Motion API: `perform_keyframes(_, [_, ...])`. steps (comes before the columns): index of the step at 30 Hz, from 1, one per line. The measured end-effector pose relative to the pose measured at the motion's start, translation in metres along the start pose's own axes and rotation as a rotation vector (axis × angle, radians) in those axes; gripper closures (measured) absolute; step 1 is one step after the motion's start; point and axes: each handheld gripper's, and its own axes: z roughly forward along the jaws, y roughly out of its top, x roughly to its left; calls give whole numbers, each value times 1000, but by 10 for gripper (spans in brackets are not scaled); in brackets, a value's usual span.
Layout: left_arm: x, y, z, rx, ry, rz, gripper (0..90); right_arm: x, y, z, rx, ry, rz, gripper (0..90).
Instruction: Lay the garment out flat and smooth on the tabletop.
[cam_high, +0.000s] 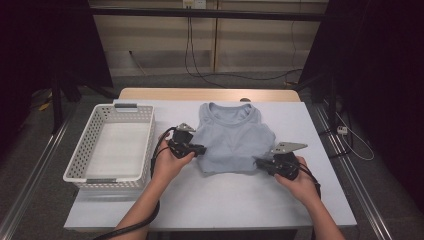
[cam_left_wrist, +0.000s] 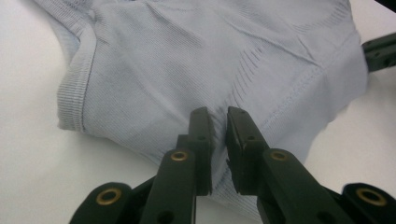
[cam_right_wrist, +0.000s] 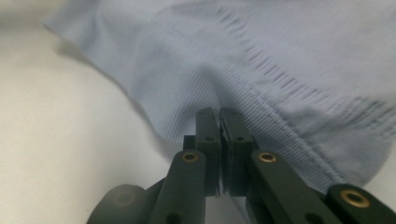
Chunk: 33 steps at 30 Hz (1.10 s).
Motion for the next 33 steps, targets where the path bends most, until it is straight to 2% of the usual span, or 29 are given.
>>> perform_keyframes(4, [-1, 0, 0, -4, -5, -4, 801, -5, 5, -10, -72, 3, 49, 877])
perform_keyframes(7, [-1, 0, -2, -6, -5, 5, 754, -9, 8, -14, -114, 7, 81, 878])
perform_keyframes(10, [-4, 0, -4, -10, -21, 4, 687, -10, 10, -14, -122, 3, 88, 878])
perform_keyframes(13, [-7, -1, -5, -10, -17, 12, 534, -10, 11, -11, -128, -7, 95, 878])
perform_keyframes(17, [-13, -2, -10, -16, -37, 17, 457, -12, 13, -9, -133, -14, 107, 878])
perform_keyframes(23, [-22, -5, -14, -5, -70, 48, 452, -17, 15, -8, -162, -35, 160, 877])
perform_keyframes(26, [-28, -6, -13, 11, -84, 62, 468, -18, 16, -6, -161, -59, 143, 877])
perform_keyframes(33, [-36, -13, -6, 36, -122, 99, 504, -20, 20, -3, -163, -66, 150, 877])
